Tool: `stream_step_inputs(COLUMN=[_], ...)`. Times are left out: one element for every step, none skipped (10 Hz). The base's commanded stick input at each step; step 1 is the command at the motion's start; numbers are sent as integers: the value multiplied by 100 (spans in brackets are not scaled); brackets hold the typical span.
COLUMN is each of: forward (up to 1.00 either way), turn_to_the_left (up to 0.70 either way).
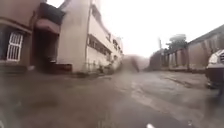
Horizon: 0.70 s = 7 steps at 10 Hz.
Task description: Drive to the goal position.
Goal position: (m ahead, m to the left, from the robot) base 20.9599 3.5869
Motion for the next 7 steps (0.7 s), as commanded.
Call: stream_step_inputs(forward=[50,50,50,50,50,50,50], turn_to_the_left=[8,8,8,8,8,8,8])
